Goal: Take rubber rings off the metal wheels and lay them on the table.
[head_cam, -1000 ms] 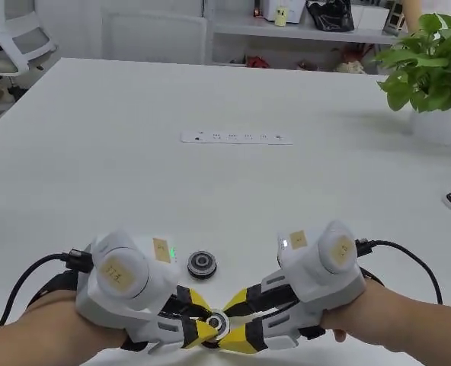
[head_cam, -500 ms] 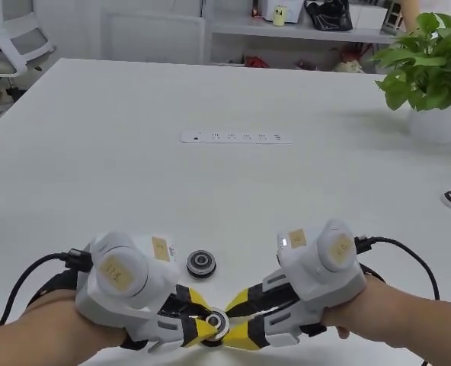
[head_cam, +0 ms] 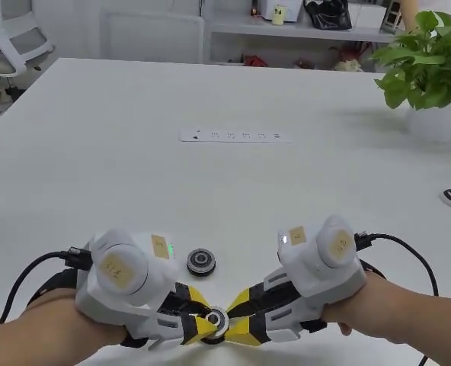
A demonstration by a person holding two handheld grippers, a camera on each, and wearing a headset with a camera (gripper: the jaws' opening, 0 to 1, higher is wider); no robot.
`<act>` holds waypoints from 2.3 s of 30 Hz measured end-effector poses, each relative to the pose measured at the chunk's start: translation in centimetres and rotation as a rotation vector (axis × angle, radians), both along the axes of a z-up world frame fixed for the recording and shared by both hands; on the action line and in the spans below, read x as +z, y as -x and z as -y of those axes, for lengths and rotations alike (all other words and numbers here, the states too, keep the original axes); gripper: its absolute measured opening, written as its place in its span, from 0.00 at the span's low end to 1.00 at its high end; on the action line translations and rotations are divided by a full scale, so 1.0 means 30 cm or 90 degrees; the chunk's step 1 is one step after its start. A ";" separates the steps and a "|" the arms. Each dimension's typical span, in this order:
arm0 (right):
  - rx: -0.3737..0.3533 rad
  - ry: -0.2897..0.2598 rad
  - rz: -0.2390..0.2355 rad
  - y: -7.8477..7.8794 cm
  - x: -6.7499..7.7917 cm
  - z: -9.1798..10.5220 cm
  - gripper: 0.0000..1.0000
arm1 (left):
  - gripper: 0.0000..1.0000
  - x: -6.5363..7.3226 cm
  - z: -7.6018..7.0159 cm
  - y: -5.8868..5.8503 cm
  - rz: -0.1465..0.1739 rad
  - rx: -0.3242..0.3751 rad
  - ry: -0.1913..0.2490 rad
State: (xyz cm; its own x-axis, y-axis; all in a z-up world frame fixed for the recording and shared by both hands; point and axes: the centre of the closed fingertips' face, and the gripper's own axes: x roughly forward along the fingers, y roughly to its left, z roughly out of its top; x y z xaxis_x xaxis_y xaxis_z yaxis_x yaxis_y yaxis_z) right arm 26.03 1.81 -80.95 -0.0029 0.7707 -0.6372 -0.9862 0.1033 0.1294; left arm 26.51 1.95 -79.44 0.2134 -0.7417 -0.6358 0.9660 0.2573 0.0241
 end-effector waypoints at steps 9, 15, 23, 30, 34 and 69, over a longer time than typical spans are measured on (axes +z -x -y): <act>-0.005 0.004 -0.004 0.000 0.000 0.009 0.07 | 0.13 0.000 -0.001 -0.001 -0.001 0.003 0.000; -0.011 0.002 -0.010 0.000 0.000 0.010 0.05 | 0.13 0.001 -0.001 -0.001 -0.001 0.006 -0.001; -0.023 -0.001 -0.018 -0.004 -0.001 0.012 0.02 | 0.13 0.001 -0.002 -0.001 0.000 0.007 -0.002; -0.017 0.005 -0.012 -0.007 -0.011 0.007 0.00 | 0.13 0.001 -0.003 -0.001 0.003 0.005 -0.002; -0.005 0.003 -0.013 0.003 -0.009 0.016 0.03 | 0.13 0.001 -0.003 -0.001 0.003 0.005 -0.003; 0.005 -0.025 0.024 -0.003 0.021 -0.035 0.24 | 0.13 0.003 -0.003 0.001 0.004 0.008 0.001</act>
State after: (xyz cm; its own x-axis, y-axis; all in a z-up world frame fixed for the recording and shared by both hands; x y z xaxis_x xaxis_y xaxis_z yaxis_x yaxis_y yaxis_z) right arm 26.11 2.85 -80.31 0.0144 0.7951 -0.6063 -0.9911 0.0916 0.0966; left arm 26.47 2.05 -79.36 0.2257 -0.7404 -0.6331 0.9628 0.2688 0.0289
